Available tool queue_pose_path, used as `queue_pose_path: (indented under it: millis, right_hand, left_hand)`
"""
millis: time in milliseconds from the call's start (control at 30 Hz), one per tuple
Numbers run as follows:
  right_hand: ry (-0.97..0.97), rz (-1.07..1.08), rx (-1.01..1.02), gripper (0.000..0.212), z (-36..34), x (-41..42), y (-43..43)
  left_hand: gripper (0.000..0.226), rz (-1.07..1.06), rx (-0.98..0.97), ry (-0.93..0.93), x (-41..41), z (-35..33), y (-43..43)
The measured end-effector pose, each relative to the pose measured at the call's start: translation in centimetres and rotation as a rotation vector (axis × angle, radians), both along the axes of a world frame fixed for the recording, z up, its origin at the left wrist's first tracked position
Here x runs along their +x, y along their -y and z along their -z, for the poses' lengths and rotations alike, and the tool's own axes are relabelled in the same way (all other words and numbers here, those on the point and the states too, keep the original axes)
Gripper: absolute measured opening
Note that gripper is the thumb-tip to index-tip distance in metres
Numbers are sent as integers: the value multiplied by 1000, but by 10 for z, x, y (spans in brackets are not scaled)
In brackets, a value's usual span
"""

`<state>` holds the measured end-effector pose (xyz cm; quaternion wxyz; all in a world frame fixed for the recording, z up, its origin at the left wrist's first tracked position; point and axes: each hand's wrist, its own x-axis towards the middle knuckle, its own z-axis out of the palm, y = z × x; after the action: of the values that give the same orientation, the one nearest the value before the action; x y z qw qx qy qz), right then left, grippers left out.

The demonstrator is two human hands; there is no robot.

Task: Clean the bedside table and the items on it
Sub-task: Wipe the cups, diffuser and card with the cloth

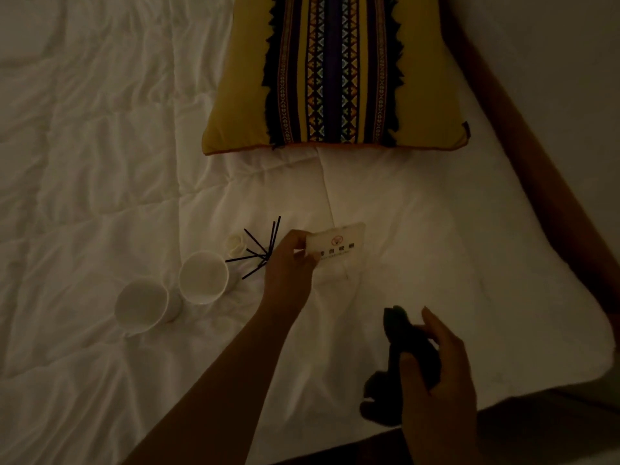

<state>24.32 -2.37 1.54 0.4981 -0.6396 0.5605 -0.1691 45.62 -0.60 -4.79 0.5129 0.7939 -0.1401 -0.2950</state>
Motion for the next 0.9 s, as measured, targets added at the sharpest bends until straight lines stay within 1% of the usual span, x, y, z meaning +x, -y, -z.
queue_pose_path:
  millis: [133,300,400,500,633,733,800,900]
  right_hand:
    - [17,-49,100,63,2,4,-14]
    - [33,-180,169,70,7,4,-15]
    - [29,-208,161,69,5,4,-12]
    - [52,-190,187,64,-1,5,-8]
    - [63,-143,194,59,-8,7,-4]
    - [67,-117,237,57,-13,9,-3]
    - [70,-114,269,57,-17,10,-4]
    - [93,-95,275,54,-24,9,-8]
  left_hand:
    - [20,-1,0,42,-1,15,12]
    - [22,20,85,97,-4,27,21]
    - [25,5,107,86,-6,30,18]
    - [32,-23,128,77,-11,30,16]
    - [43,-28,102,-12,-23,26,17]
    - [50,-19,102,-44,-32,18,13]
    - [58,-47,106,-116,-37,12,8]
    - [63,-72,108,-237,-42,2,-6]
